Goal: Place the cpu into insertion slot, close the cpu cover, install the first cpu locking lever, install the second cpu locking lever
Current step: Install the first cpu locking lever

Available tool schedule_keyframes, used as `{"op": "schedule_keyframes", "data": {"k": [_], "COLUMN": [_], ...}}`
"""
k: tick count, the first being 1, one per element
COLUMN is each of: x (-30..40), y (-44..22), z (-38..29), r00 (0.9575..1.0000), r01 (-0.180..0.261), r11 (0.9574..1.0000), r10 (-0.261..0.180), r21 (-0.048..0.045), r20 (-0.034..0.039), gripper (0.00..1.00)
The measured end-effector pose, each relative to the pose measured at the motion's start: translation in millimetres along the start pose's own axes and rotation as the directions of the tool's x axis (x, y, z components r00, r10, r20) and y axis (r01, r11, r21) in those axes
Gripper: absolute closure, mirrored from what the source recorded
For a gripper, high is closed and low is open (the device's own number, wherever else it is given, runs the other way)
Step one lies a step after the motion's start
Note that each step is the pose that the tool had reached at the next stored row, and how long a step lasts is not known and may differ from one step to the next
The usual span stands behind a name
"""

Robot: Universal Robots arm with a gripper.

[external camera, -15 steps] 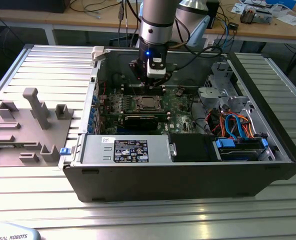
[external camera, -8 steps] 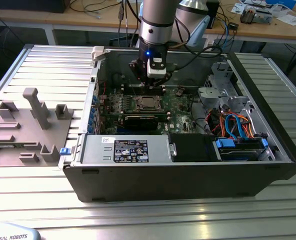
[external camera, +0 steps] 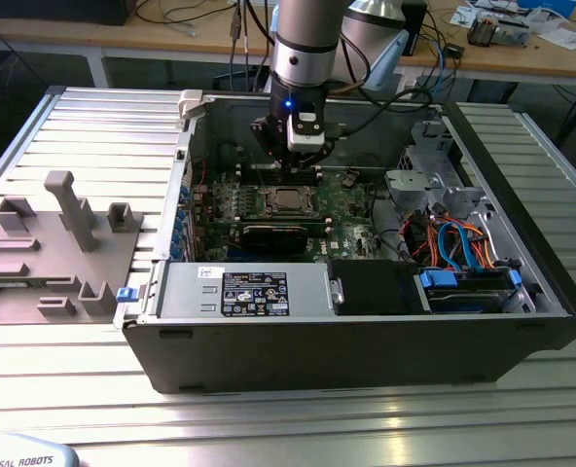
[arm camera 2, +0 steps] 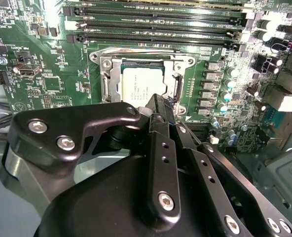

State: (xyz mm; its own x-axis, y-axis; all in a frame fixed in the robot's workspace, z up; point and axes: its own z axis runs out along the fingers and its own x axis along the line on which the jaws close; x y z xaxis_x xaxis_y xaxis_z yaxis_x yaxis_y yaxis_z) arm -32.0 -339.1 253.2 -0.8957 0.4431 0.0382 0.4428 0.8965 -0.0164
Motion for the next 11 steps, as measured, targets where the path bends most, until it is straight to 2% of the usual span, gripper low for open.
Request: {"op": "schedule_keyframes", "data": {"k": [11], "x": [0.0], "y": [0.0], "z": [0.0], "r00": [0.9997], "r01": [0.023], "r11": [0.9997], "r10": [-0.023], "r21": [0.0009], "r20": [0.0003], "gripper": [0.89]}}
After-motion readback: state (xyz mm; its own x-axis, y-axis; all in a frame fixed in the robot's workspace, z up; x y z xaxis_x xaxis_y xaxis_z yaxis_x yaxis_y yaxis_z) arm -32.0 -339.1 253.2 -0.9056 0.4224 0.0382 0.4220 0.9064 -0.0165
